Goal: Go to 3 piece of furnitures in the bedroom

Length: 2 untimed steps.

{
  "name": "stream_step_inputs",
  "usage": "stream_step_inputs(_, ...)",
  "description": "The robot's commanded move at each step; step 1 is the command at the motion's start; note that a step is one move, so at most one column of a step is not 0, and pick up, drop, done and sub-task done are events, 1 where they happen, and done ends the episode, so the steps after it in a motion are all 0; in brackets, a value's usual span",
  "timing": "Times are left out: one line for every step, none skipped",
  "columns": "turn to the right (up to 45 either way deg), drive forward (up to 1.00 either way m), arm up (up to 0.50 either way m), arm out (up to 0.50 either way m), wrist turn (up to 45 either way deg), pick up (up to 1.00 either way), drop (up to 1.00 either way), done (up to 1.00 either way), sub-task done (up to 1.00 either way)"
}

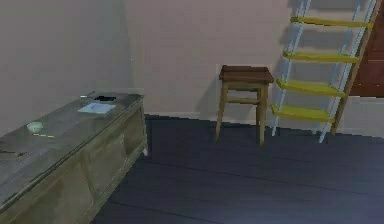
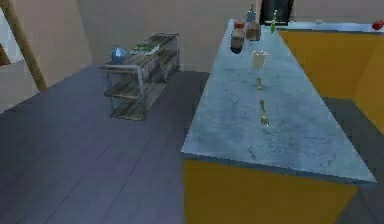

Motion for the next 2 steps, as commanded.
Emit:
stream_step_inputs(0.0, 0.45, 0.00, 0.00, 0.0, 0.00, 0.00, 0.00, 0.00)
stream_step_inputs(45.0, 0.00, 0.00, 0.00, 0.0, 0.00, 0.00, 0.00, 0.00)
